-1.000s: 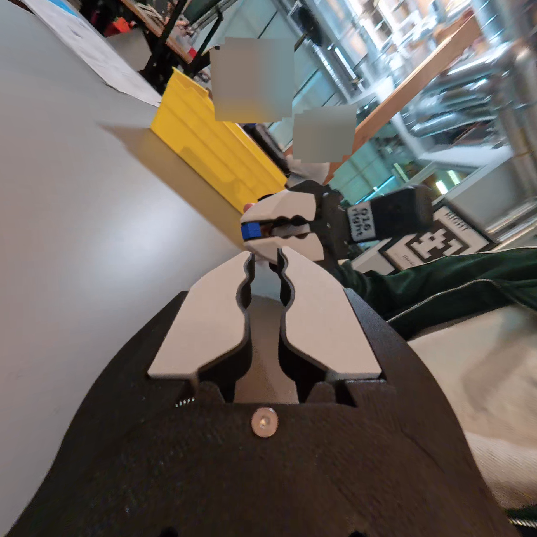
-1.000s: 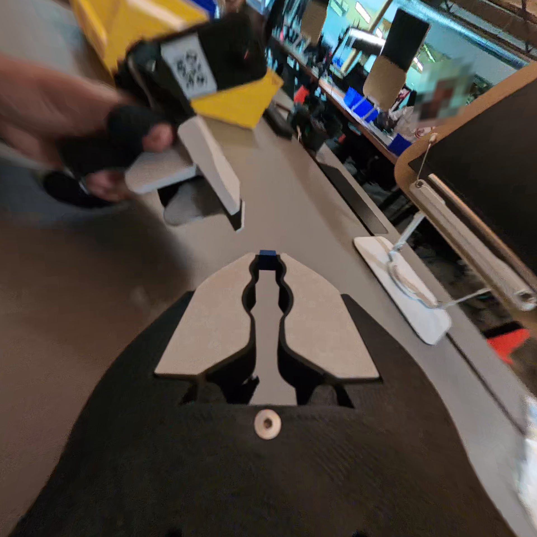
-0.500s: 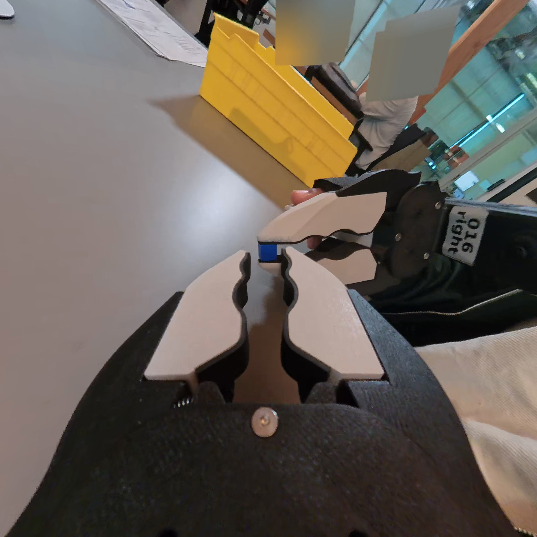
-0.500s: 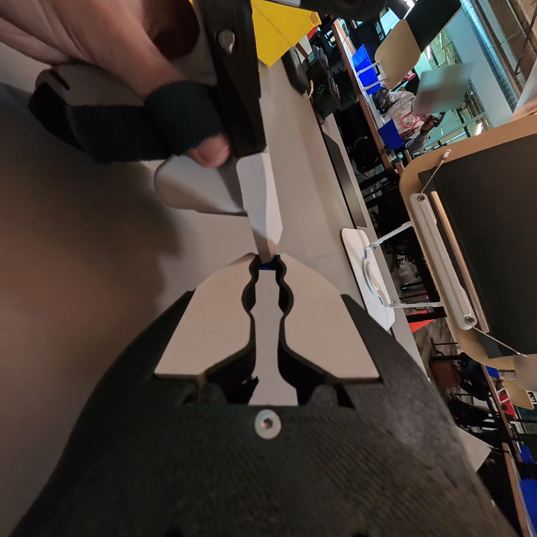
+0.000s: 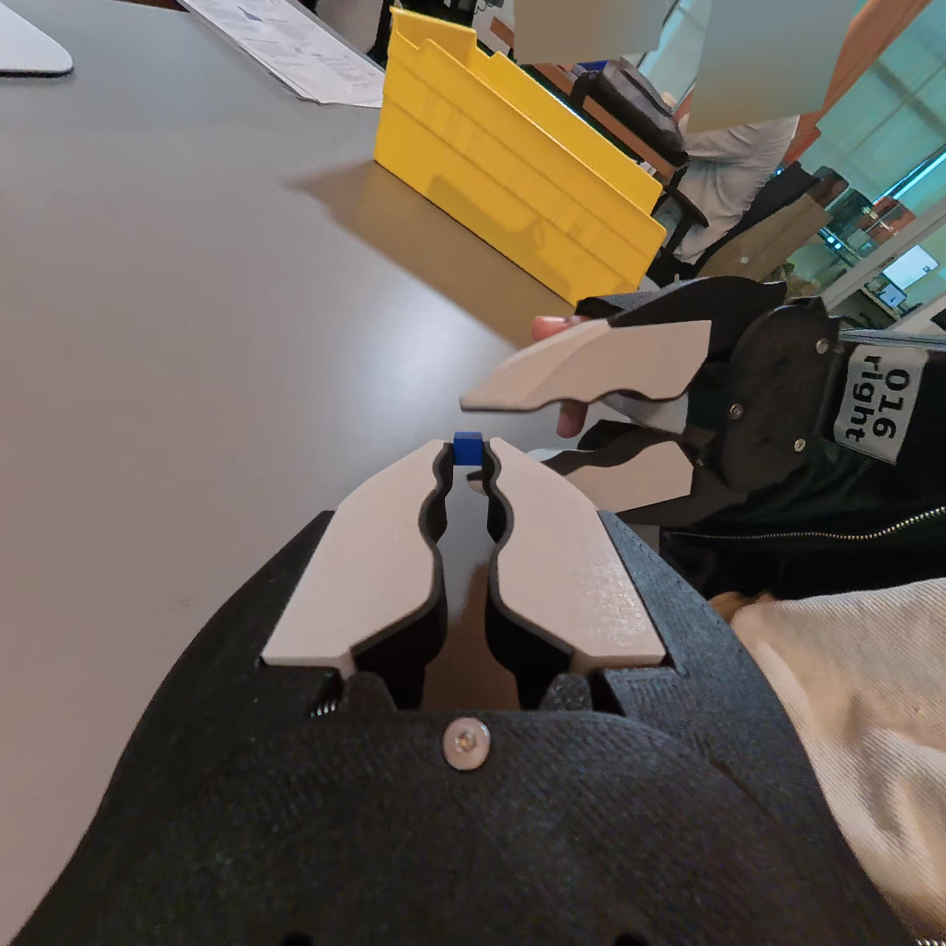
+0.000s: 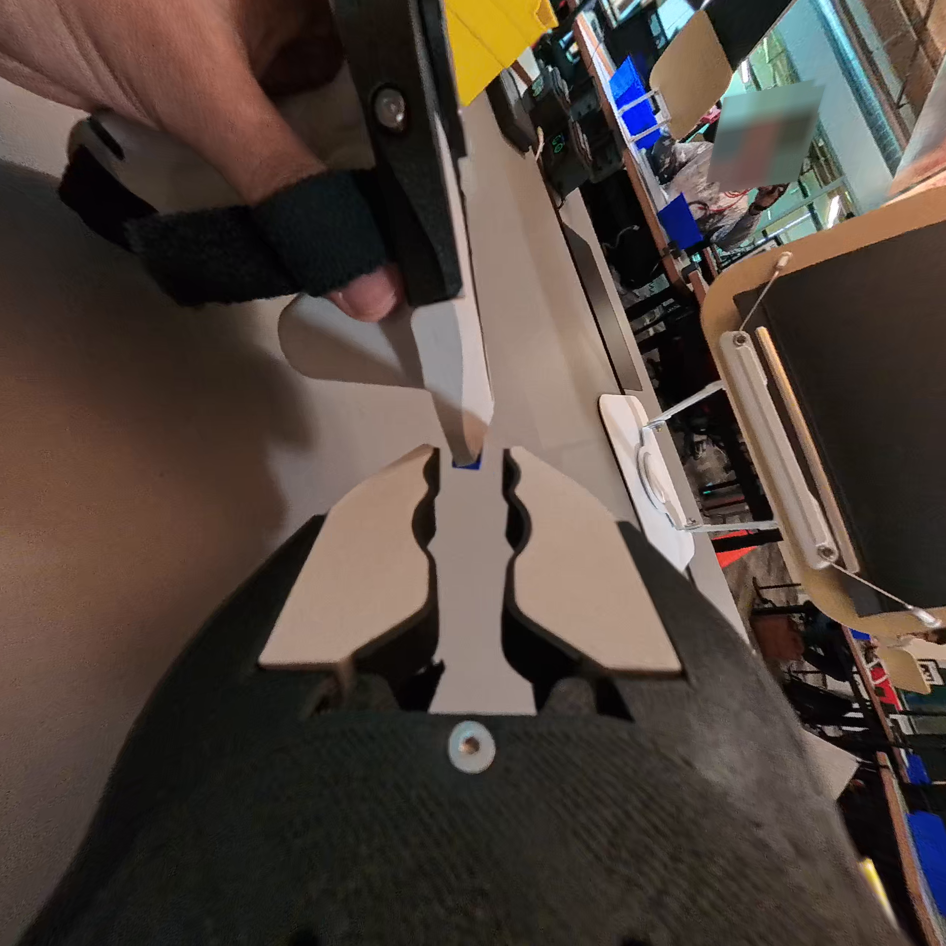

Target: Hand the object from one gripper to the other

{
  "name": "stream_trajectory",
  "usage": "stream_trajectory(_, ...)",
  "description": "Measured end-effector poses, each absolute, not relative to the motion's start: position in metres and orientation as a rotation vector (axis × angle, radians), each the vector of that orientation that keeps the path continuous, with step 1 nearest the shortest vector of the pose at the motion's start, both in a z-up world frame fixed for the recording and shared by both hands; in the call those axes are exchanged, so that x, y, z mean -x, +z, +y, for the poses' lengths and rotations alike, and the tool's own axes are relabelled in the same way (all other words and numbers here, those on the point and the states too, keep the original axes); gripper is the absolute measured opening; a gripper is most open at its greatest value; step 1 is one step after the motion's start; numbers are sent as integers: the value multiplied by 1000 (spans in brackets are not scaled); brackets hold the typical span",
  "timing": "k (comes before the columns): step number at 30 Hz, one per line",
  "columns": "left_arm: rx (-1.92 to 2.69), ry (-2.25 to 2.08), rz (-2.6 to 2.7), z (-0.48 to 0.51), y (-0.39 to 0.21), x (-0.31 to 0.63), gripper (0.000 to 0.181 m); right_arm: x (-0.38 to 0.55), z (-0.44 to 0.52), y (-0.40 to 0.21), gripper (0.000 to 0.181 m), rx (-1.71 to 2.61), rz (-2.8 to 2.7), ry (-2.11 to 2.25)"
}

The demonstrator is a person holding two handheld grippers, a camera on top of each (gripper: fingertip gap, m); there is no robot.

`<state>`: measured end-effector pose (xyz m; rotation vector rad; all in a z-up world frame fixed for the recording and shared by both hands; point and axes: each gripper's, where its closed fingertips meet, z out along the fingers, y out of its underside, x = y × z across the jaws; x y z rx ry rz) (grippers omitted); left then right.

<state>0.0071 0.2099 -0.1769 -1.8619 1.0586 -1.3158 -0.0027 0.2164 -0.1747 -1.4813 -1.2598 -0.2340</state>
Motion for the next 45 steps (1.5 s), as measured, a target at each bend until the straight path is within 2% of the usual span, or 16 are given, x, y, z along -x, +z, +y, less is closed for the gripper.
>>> stream_trajectory(1, 1853, -1327, 1046, 211, -175, -6, 11, 2, 218, -174, 32, 1490, -1237, -214)
stream_trajectory(5, 1763, -1448, 975, 214, -160, -1, 11, -4, 225, -166, 63, 1539, -1099, -12)
stream_trajectory(9, 1622, -1583, 919, 214, -141, 3, 11, -5, 223, -147, 75, 1522, -938, 318)
stream_trajectory(13, 1494, -1654, 918, 209, -127, 6, 11, -4, 215, -124, 70, 1464, -784, 665)
stream_trajectory(16, 1409, -1675, 939, 203, -118, 7, 11, -5, 210, -116, 54, 1462, -705, 898)
stream_trajectory(18, 1366, -1684, 957, 199, -115, 7, 10, -4, 204, -115, 35, 1478, -670, 1060)
stream_trajectory(21, 1323, -1680, 985, 194, -112, 6, 10, -4, 201, -109, 27, 1474, -598, 1243)
stream_trajectory(34, 1243, -1511, 1110, 186, -113, 2, 11, -3, 199, -112, 22, 1510, -568, 1364)
stream_trajectory(45, 1224, -1502, 1114, 185, -111, 2, 11, 6, 191, -116, 24, 1542, -501, 1679)
